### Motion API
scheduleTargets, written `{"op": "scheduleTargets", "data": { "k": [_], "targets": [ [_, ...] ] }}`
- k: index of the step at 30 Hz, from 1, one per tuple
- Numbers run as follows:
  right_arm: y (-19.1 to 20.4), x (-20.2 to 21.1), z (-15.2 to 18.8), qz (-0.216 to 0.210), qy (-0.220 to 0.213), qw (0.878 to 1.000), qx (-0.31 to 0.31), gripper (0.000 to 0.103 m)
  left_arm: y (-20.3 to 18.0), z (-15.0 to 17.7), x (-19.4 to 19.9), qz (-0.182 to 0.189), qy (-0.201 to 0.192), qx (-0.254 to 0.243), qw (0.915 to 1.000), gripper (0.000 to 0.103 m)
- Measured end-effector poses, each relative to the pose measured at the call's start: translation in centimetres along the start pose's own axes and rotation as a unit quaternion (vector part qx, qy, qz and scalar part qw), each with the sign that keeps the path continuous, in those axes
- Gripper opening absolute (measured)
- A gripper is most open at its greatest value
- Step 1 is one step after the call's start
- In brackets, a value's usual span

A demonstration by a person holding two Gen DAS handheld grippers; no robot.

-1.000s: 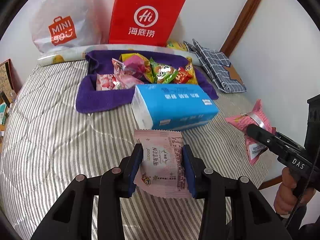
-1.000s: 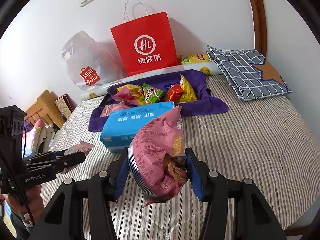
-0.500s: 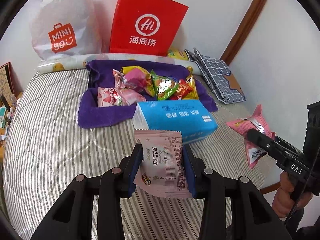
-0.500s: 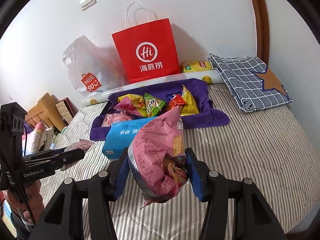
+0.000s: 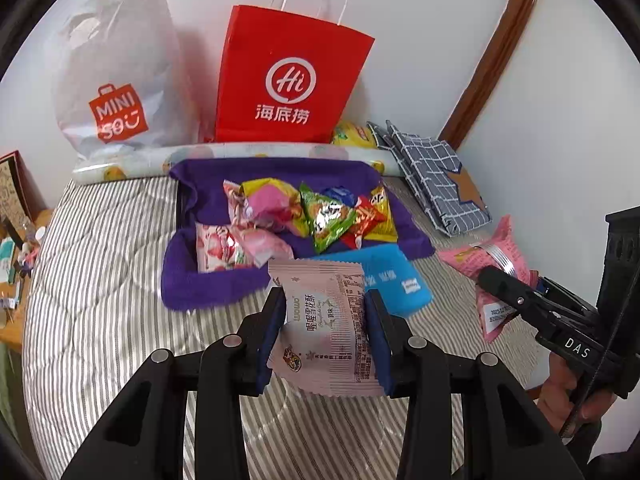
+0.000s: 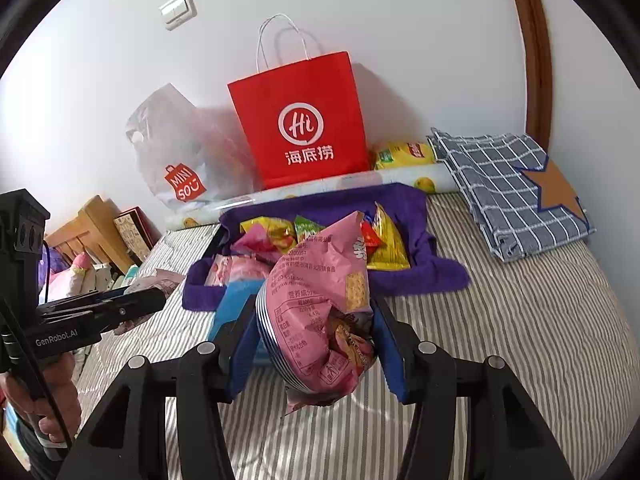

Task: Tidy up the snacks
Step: 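Carry the pink-white packet and pink wrapper over the purple towel with both grippers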

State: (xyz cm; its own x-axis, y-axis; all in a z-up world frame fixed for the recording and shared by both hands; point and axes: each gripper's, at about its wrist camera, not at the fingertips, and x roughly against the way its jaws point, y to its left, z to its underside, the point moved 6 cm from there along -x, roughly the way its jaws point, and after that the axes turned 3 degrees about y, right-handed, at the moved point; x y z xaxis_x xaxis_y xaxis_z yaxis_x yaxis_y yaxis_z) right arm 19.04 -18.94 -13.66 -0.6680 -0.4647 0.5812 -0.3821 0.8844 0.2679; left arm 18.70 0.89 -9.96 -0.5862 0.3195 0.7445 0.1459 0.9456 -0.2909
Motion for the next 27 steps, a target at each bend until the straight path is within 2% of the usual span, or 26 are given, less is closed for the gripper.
{"op": "scheduleTargets", "data": {
  "k": [7,16,27],
  "targets": [
    [0.3,-0.9,-2.6,-0.004,-0.008,1.000,0.016,0.051,-0.2,-2.5,-0.3,0.005,-0.003,-0.003,1.0000,0.040],
    [0.6,-3.4,-5.7,-0.002,-0.013,0.999,0.045,0.051,0.1,-6.5,-1.0,-0.012,-0.012,-0.021,0.9996,0.040],
    [0.5,-7.0,-10.7,-0.024,-0.024,0.998,0.052,0.051,1.3,-11.6,-2.9,-0.018,-0.023,-0.021,0.9994,0.040]
  ]
}}
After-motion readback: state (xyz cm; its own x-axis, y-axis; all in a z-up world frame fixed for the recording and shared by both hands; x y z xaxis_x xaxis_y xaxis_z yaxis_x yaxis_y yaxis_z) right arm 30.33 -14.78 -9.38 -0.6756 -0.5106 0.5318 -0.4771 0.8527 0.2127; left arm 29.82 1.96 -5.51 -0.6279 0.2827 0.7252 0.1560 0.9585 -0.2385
